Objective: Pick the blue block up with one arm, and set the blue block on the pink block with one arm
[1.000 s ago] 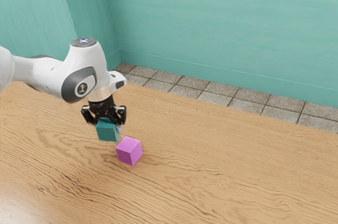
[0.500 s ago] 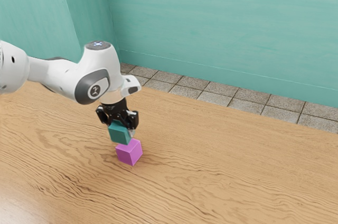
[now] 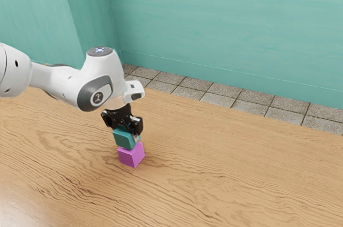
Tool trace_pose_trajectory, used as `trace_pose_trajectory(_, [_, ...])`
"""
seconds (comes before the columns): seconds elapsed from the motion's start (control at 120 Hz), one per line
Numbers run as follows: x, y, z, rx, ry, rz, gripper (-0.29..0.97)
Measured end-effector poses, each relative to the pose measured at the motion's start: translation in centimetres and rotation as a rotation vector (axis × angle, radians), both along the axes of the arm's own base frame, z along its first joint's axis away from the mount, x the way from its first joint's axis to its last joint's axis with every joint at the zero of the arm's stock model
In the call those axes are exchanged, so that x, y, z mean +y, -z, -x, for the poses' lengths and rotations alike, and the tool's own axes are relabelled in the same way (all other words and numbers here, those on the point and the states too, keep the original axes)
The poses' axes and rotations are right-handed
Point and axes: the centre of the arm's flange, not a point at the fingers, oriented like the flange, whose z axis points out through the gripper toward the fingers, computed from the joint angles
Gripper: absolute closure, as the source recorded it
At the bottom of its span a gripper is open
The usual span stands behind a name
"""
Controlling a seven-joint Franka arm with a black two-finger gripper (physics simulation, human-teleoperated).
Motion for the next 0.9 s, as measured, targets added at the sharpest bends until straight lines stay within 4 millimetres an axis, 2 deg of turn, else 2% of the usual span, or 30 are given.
trace_pose_trajectory(0.675, [-0.2, -0.1, 1.2, -0.003, -0.002, 0.010, 0.31])
trace_pose_trajectory(0.858, [-0.4, -0.4, 1.3, -0.009, 0.005, 0.011, 0.14])
trace_pose_trajectory(0.9, [-0.4, -1.1, 1.3, -0.022, 0.007, 0.006, 0.11])
